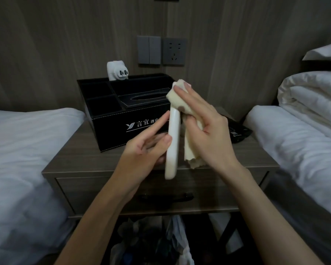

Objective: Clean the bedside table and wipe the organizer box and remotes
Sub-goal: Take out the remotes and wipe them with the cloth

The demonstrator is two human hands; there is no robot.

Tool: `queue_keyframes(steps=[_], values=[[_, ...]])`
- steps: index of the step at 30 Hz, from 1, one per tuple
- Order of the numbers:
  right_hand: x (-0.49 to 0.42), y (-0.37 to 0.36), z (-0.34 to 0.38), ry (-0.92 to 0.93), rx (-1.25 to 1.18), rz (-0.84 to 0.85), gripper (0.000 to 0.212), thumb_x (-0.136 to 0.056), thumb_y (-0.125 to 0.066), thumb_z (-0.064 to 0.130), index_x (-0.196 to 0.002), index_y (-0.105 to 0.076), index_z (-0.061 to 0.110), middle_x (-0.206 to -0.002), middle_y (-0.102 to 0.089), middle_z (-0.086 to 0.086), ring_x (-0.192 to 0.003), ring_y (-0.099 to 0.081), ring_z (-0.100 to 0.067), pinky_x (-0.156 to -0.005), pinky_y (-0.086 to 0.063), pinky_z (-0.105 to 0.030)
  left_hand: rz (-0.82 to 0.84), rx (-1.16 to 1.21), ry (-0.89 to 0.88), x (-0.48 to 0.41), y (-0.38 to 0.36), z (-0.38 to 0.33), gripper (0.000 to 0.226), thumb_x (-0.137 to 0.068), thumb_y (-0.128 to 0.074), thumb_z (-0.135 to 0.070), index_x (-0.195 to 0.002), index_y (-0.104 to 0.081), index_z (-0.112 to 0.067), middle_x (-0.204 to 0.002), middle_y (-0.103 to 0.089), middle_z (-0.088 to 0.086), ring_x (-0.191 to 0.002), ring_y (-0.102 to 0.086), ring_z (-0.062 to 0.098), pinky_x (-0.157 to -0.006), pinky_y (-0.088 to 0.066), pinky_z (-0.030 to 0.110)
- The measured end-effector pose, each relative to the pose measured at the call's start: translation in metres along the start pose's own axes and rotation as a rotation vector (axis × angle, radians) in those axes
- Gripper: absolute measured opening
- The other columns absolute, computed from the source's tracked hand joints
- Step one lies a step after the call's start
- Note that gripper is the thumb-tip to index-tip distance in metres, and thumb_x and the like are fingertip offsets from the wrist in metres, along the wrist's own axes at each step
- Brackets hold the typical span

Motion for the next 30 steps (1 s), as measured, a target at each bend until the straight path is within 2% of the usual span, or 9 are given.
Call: queue_keyframes(steps=[5,11,15,18,20,23,26,28,30], values=[[0.01,-0.024,0.005,-0.02,-0.023,0.143,0.062,-0.088,-0.049,-0.003,-0.133,-0.052,0.04,-0.147,-0.044,0.015,-0.13,-0.044,0.0,-0.106,-0.039,-0.037,-0.122,0.142,-0.035,-0.003,0.019,-0.006,0.048,-0.092,-0.054,-0.021,-0.137,-0.048,-0.036,-0.117,-0.07,-0.009,-0.112,-0.064,0.011,-0.09,-0.055,0.033],[0.016,-0.045,0.008,-0.098,-0.155,0.286,0.06,-0.086,-0.051,-0.004,-0.13,-0.057,0.037,-0.142,-0.049,0.018,-0.121,-0.051,-0.001,-0.102,-0.041,-0.019,-0.245,0.176,-0.145,-0.001,0.043,-0.019,0.053,-0.093,-0.052,-0.018,-0.142,-0.041,-0.033,-0.117,-0.07,-0.008,-0.112,-0.064,0.013,-0.085,-0.056,0.029],[0.019,-0.05,0.013,-0.099,-0.168,0.345,0.055,-0.083,-0.056,-0.003,-0.121,-0.064,0.036,-0.137,-0.054,0.017,-0.113,-0.056,-0.003,-0.084,-0.042,-0.005,-0.341,0.198,-0.181,0.0,0.056,-0.023,0.05,-0.096,-0.05,-0.018,-0.143,-0.04,-0.033,-0.108,-0.073,-0.009,-0.109,-0.066,0.017,-0.084,-0.057,0.031],[0.02,-0.049,0.013,-0.102,-0.183,0.368,0.054,-0.082,-0.06,-0.005,-0.115,-0.067,0.037,-0.133,-0.056,0.019,-0.101,-0.058,-0.004,-0.074,-0.045,-0.005,-0.394,0.204,-0.193,0.001,0.061,-0.025,0.049,-0.096,-0.051,-0.018,-0.14,-0.042,-0.036,-0.113,-0.071,-0.004,-0.11,-0.065,0.019,-0.085,-0.057,0.033],[0.021,-0.047,0.012,-0.104,-0.172,0.389,0.054,-0.08,-0.061,-0.006,-0.11,-0.069,0.039,-0.128,-0.058,0.024,-0.088,-0.055,-0.006,-0.069,-0.046,-0.006,-0.435,0.208,-0.206,0.002,0.064,-0.026,0.049,-0.097,-0.051,-0.018,-0.142,-0.04,-0.035,-0.11,-0.072,-0.012,-0.112,-0.064,0.016,-0.088,-0.056,0.036],[0.019,-0.043,0.007,-0.057,-0.057,0.419,0.049,-0.077,-0.063,-0.001,-0.104,-0.072,0.039,-0.121,-0.06,0.03,-0.082,-0.053,-0.009,-0.073,-0.047,-0.012,-0.49,0.247,-0.231,0.004,0.07,-0.028,0.05,-0.098,-0.051,-0.019,-0.144,-0.038,-0.034,-0.114,-0.07,-0.012,-0.116,-0.062,0.013,-0.093,-0.054,0.04],[0.011,-0.025,-0.001,0.031,0.183,0.338,0.042,-0.075,-0.057,0.01,-0.104,-0.073,0.036,-0.121,-0.063,0.023,-0.076,-0.05,-0.003,-0.08,-0.043,-0.013,-0.472,0.308,-0.198,0.002,0.071,-0.025,0.049,-0.099,-0.049,-0.022,-0.144,-0.037,-0.037,-0.124,-0.065,-0.011,-0.115,-0.063,0.012,-0.095,-0.053,0.041],[0.003,-0.005,-0.008,0.039,0.319,0.24,0.044,-0.079,-0.055,0.013,-0.112,-0.071,0.036,-0.129,-0.061,0.015,-0.078,-0.045,-0.004,-0.083,-0.037,-0.009,-0.442,0.33,-0.17,0.0,0.07,-0.022,0.049,-0.099,-0.048,-0.023,-0.144,-0.038,-0.038,-0.126,-0.064,-0.01,-0.113,-0.063,0.011,-0.094,-0.054,0.04],[-0.001,0.005,-0.021,-0.01,0.406,0.221,0.046,-0.086,-0.054,0.016,-0.125,-0.062,0.039,-0.14,-0.051,0.016,-0.091,-0.045,-0.011,-0.089,-0.032,-0.008,-0.418,0.335,-0.159,-0.002,0.067,-0.02,0.049,-0.098,-0.049,-0.024,-0.143,-0.039,-0.039,-0.127,-0.064,-0.01,-0.111,-0.064,0.011,-0.091,-0.055,0.038]])
Point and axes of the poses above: each hand's wrist, its own x-axis away from the middle knuckle, its own y-axis out of the back of the hand, z = x × y, the point moved 9 cm from there along -x, towards the middle knuckle
